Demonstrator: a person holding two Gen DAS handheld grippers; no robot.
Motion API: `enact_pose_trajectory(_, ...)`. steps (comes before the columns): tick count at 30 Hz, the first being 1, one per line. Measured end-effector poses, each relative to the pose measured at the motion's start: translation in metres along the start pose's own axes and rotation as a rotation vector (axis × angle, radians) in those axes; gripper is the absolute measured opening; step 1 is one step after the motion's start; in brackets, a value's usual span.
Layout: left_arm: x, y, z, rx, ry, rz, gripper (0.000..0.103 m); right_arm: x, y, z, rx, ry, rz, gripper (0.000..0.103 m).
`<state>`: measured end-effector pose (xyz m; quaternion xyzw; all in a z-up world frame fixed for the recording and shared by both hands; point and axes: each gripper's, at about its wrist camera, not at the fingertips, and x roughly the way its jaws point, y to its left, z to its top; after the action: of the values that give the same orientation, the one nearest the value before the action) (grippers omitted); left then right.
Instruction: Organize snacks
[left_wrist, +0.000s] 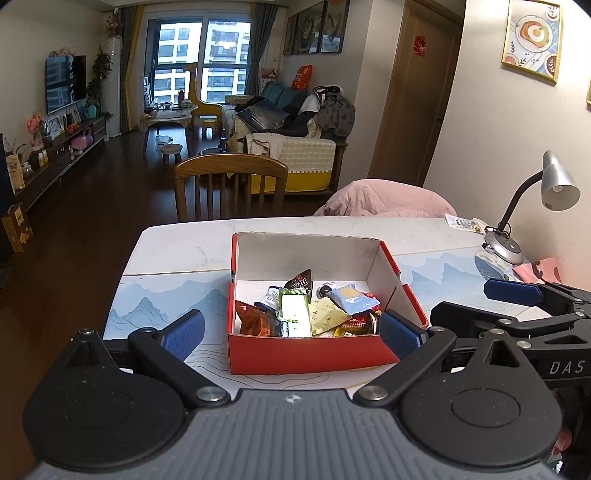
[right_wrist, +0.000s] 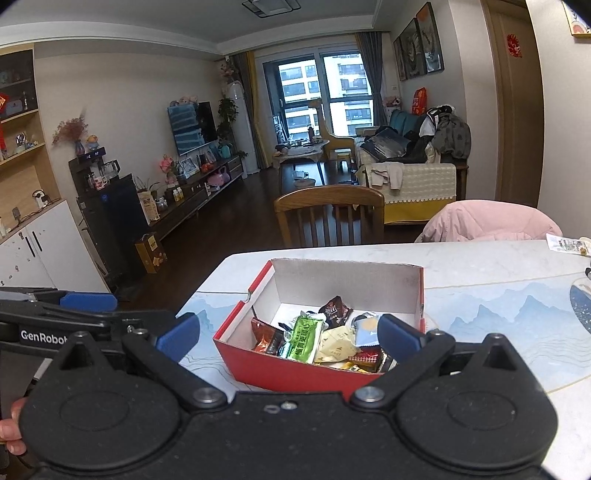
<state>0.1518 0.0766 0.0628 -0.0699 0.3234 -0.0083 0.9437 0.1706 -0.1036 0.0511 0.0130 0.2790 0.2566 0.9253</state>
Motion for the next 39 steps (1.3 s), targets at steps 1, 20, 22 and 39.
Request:
enact_pose_trajectory(1,0.0,0.0,0.0,-0.001,0.002,0.001,0.101,0.0,0.0,0.0,0.001,0.001,0.001,0.103)
enact_pose_trajectory(20,0.007,0.006,-0.003,-0.011,0.031,-0.009,0.101,0.001,0.003,-0.003,0.019,0.021,-0.008,0.103)
enact_pose_trajectory(22,0.007,0.006,-0.004,-0.009,0.034,-0.01,0.101,0.0,0.004,-0.005,0.022,0.023,-0.013,0.103)
enact_pose_trajectory(39,0.007,0.005,-0.007,-0.007,0.036,-0.008,0.101,-0.001,0.005,-0.01,0.042,0.039,-0.025,0.103)
